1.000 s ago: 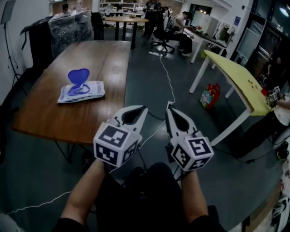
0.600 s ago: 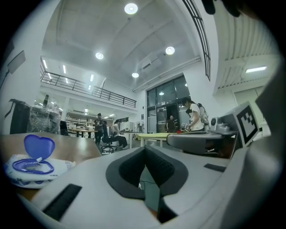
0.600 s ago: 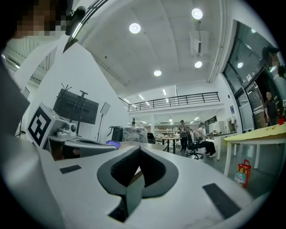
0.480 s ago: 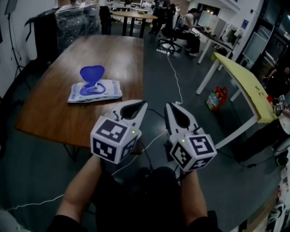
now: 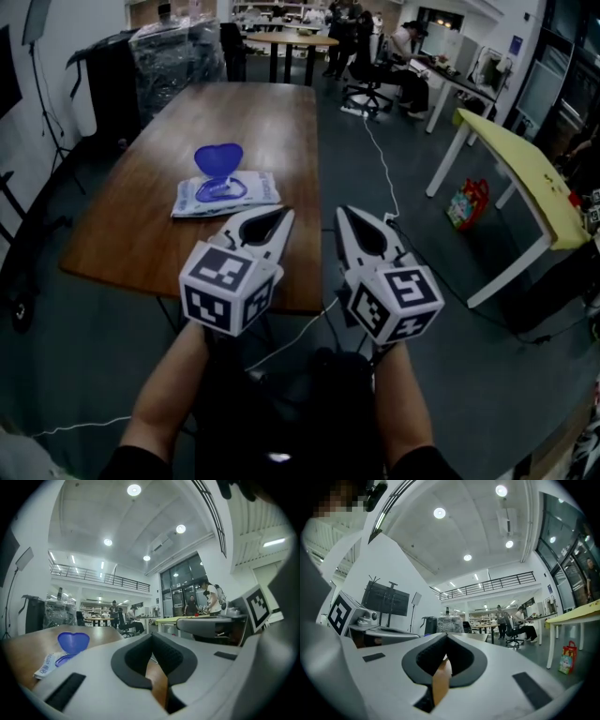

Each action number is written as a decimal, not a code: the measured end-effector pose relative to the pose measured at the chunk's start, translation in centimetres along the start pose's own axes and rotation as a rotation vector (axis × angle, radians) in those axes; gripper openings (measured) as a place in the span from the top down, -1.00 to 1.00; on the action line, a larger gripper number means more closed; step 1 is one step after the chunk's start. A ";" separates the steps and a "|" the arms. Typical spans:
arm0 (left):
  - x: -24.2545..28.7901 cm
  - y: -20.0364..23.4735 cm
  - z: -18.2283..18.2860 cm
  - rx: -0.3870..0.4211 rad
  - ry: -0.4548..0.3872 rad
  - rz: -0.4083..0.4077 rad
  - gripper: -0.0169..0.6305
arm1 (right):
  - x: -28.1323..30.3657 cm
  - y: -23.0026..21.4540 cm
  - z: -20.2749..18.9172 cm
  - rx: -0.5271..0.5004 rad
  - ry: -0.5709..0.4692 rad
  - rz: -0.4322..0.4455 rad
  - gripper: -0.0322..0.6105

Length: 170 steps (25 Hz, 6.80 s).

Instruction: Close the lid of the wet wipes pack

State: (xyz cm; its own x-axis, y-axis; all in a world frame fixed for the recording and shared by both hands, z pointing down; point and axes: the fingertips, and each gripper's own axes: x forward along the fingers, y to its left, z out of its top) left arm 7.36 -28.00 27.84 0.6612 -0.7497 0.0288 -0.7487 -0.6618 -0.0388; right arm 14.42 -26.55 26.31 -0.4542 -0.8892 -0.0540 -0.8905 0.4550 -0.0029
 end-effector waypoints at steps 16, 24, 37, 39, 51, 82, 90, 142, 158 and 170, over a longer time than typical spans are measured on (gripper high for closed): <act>-6.1 6.8 -0.5 0.030 0.038 0.069 0.93 | 3.6 7.5 0.1 0.020 -0.013 0.041 0.88; -7.3 10.7 -0.8 0.024 0.051 0.080 0.93 | 6.4 10.1 -0.2 -0.007 0.029 0.057 0.88; -5.3 19.2 -2.2 0.017 0.092 0.103 0.93 | 15.0 11.0 -1.2 -0.033 0.082 0.143 0.88; -4.6 20.6 -2.5 0.016 0.101 0.110 0.93 | 16.7 10.7 -1.6 -0.040 0.104 0.158 0.88; 1.1 26.4 -4.2 -0.021 0.205 0.069 0.58 | 25.1 7.5 -3.9 -0.034 0.261 0.203 0.69; 1.2 22.1 -4.0 0.041 0.265 -0.159 0.33 | 23.3 8.8 -5.8 -0.111 0.415 0.365 0.31; -0.8 19.9 -5.3 0.080 0.281 -0.154 0.33 | 20.2 10.1 -7.8 -0.164 0.474 0.370 0.31; -5.1 19.1 -4.8 0.098 0.209 0.008 0.80 | 17.0 14.2 -6.5 -0.319 0.408 0.212 0.87; -13.9 13.8 -0.8 0.072 -0.002 0.038 0.92 | 8.2 19.7 -0.8 -0.122 0.057 0.108 0.87; -18.8 10.2 -1.5 0.002 -0.044 0.004 0.92 | 2.6 23.0 0.1 -0.035 -0.037 0.092 0.88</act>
State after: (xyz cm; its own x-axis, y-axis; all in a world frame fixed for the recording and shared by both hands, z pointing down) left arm -12.77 -20.66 28.38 0.6598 -0.7513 -0.0149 -0.7512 -0.6588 -0.0413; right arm -7.23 -18.39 25.96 -0.5334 -0.8411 -0.0895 -0.8457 0.5322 0.0389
